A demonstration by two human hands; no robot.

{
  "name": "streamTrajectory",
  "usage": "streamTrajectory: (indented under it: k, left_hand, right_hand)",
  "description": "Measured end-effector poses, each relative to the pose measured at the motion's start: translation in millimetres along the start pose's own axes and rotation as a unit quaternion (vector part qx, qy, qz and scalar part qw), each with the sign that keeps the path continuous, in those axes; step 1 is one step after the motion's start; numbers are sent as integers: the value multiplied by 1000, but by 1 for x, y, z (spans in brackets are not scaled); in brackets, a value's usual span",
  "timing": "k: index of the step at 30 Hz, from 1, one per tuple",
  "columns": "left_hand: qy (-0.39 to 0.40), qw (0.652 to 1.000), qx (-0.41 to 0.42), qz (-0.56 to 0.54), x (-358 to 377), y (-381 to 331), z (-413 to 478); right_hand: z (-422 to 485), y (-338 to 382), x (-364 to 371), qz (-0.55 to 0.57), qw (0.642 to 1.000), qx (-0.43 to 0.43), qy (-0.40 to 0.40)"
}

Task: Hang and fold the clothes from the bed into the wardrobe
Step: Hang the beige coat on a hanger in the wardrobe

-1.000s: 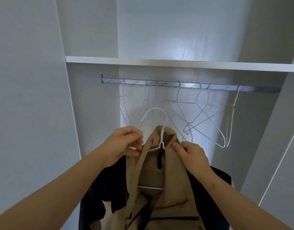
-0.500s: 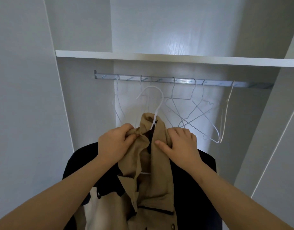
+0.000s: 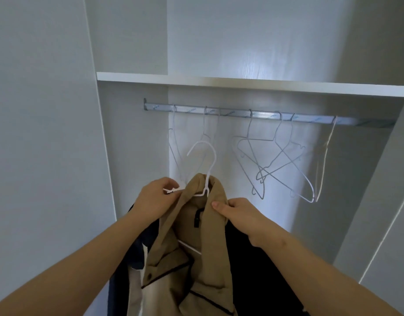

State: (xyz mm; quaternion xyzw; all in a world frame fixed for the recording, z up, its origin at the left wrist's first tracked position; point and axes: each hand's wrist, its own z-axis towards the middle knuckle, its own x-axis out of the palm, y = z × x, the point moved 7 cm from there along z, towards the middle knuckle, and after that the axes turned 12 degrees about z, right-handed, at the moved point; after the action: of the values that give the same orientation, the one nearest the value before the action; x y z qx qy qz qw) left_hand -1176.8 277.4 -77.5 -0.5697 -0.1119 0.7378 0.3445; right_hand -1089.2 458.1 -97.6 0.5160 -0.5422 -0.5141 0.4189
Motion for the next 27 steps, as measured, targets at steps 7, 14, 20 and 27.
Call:
streamTrajectory:
  k: [7, 14, 20, 27]
  left_hand:
    - [-66, 987, -138, -42, -33, 45, -1]
    - [-21, 974, -174, -142, -59, 73, 22]
    - [-51, 960, -163, -221, -88, 89, 79]
    - [35, 979, -156, -124, -65, 121, 155]
  right_hand:
    - [30, 0, 62, 121, 988, 98, 5]
    - [83, 26, 119, 172, 978, 117, 16]
    - [152, 61, 151, 207, 974, 88, -3]
    - [224, 80, 161, 215, 972, 64, -68]
